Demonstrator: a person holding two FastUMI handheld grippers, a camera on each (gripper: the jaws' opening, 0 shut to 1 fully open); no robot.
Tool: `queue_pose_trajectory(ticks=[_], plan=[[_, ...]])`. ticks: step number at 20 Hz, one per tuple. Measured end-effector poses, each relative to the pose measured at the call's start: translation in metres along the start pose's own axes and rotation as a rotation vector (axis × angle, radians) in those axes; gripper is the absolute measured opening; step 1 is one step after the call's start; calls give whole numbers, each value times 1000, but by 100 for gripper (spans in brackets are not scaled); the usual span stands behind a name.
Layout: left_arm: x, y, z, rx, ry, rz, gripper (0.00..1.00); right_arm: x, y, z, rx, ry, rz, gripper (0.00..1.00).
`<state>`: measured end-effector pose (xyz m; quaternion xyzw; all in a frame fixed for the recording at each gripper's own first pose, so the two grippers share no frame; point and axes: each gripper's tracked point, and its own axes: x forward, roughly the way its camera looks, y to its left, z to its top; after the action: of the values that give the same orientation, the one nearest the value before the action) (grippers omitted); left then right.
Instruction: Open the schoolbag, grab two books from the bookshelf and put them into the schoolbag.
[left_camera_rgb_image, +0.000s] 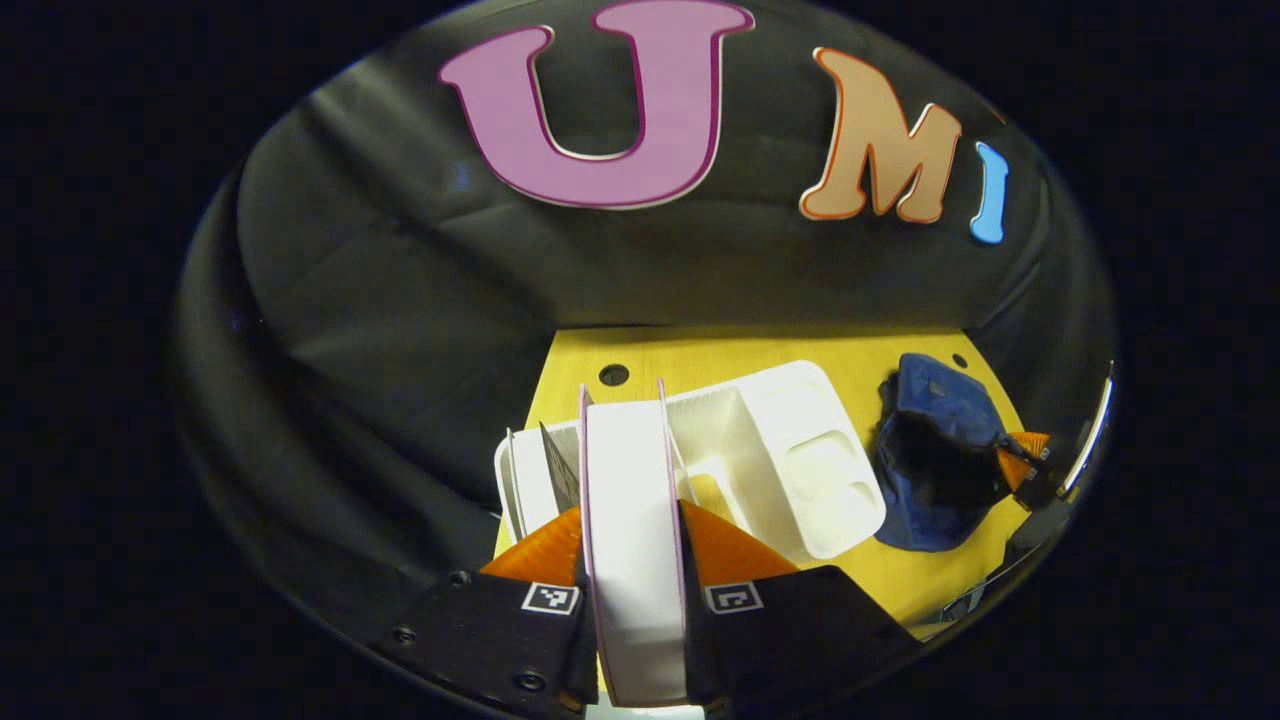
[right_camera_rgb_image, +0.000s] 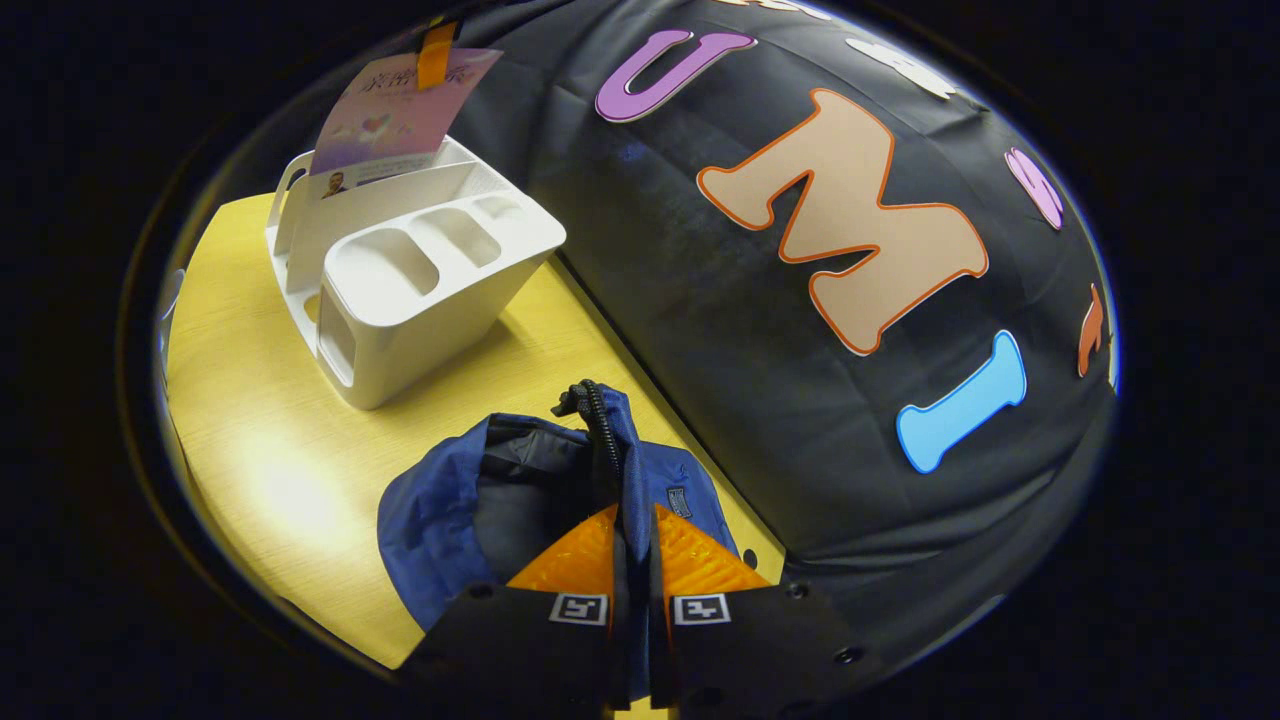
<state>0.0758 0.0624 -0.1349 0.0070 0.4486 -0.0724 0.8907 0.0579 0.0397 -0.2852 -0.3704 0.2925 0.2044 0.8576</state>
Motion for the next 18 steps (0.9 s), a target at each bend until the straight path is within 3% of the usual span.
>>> queue_pose_trajectory(ticks=[7,14,18], plan=[[-48,-11,17,-81,-155,-25,31,-5,3,-2,-20,1,6,10],[-85,-35,13,-159,-237,-89,30,-10,4,-3,-12,-7,9,10],[-93,-59,5,-223,-231,-167,29,-11,3,-3,-8,-11,14,10]])
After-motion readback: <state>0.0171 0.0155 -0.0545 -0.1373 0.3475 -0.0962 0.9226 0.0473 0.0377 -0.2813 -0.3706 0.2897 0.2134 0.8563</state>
